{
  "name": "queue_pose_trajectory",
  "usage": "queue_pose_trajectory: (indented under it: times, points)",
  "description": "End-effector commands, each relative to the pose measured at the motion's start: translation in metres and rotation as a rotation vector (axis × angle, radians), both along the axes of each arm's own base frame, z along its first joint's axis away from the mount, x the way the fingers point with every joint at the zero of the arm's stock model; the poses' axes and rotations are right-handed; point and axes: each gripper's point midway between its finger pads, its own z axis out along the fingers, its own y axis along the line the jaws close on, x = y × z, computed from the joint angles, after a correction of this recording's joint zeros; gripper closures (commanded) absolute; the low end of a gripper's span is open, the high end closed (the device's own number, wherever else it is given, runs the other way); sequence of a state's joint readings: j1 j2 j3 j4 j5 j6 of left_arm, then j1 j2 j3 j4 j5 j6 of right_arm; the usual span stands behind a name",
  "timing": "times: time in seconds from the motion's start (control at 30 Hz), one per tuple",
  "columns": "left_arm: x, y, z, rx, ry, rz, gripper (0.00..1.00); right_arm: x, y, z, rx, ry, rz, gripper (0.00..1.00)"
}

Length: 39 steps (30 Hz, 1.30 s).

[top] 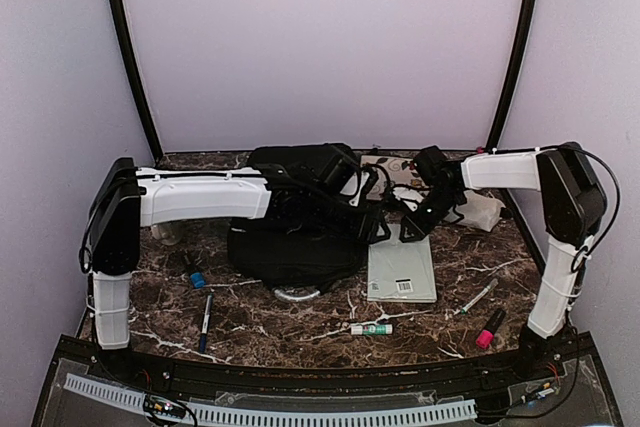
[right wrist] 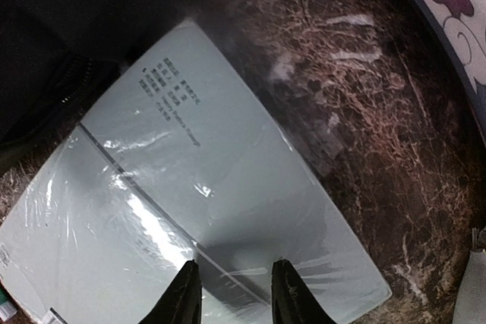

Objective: Pack the student bag
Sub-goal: Move the book to the center of the board.

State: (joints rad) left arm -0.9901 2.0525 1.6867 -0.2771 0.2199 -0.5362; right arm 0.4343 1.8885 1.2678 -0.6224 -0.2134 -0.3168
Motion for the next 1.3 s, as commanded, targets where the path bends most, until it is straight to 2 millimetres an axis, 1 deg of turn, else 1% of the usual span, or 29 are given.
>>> queue_pose_trajectory:
  times: [0.0, 0.03, 0.07, 0.13, 0.2, 0.27, 0.33, 0.43, 0.47, 0.6, 0.7, 0.87, 0.93, 0.97, 1.1, 1.23, 1.27]
  points:
    - [-0.012, 0.026, -0.012, 0.038, 0.06, 0.035, 0.33, -0.006, 0.011, -0.011, 0.02, 0.034, 0.003, 0.68]
    - [-0.02, 0.029, -0.015, 0.032, 0.084, 0.017, 0.33, -0.007, 0.009, -0.01, 0.017, 0.032, 0.001, 0.67]
    - [-0.027, 0.03, -0.015, 0.012, 0.102, -0.007, 0.32, -0.008, 0.008, -0.007, 0.018, 0.026, -0.001, 0.67]
    - [-0.042, 0.03, -0.013, -0.029, 0.147, -0.05, 0.29, -0.009, 0.006, 0.004, 0.02, -0.006, -0.001, 0.66]
    - [-0.051, 0.029, -0.017, -0.043, 0.191, -0.073, 0.27, -0.011, 0.003, 0.017, 0.022, -0.036, -0.002, 0.63]
    - [-0.054, 0.031, -0.026, -0.033, 0.215, -0.064, 0.25, -0.013, 0.0, 0.029, 0.023, -0.064, -0.004, 0.61]
    - [-0.053, 0.031, -0.04, -0.014, 0.232, -0.043, 0.24, -0.017, -0.004, 0.037, 0.022, -0.08, -0.005, 0.56]
    - [-0.052, 0.026, -0.055, -0.012, 0.264, -0.031, 0.24, -0.027, -0.011, 0.039, 0.012, -0.071, -0.001, 0.53]
    - [-0.052, 0.025, -0.061, -0.012, 0.279, -0.023, 0.24, -0.038, -0.016, 0.031, -0.002, -0.037, 0.005, 0.52]
    - [-0.05, 0.018, -0.083, -0.012, 0.328, 0.003, 0.24, -0.062, -0.025, 0.019, -0.024, 0.03, 0.02, 0.51]
    - [-0.046, 0.011, -0.096, -0.015, 0.352, 0.019, 0.25, -0.072, -0.036, 0.008, -0.062, 0.047, 0.021, 0.51]
    - [-0.042, -0.004, -0.105, -0.055, 0.378, 0.019, 0.27, -0.086, -0.047, -0.01, -0.085, 0.097, 0.008, 0.5]
    - [-0.04, -0.012, -0.102, -0.086, 0.388, 0.011, 0.28, -0.093, -0.048, -0.019, -0.083, 0.132, 0.013, 0.5]
    - [-0.039, -0.018, -0.097, -0.107, 0.39, -0.001, 0.29, -0.097, -0.048, -0.023, -0.083, 0.147, 0.017, 0.5]
    - [-0.038, -0.039, -0.071, -0.156, 0.343, -0.05, 0.31, -0.109, -0.042, -0.034, -0.044, 0.214, 0.044, 0.5]
    - [-0.036, -0.054, -0.043, -0.187, 0.291, -0.084, 0.32, -0.112, -0.039, -0.036, -0.026, 0.229, 0.049, 0.51]
    - [-0.036, -0.058, -0.033, -0.196, 0.273, -0.093, 0.33, -0.112, -0.039, -0.035, -0.021, 0.231, 0.049, 0.51]
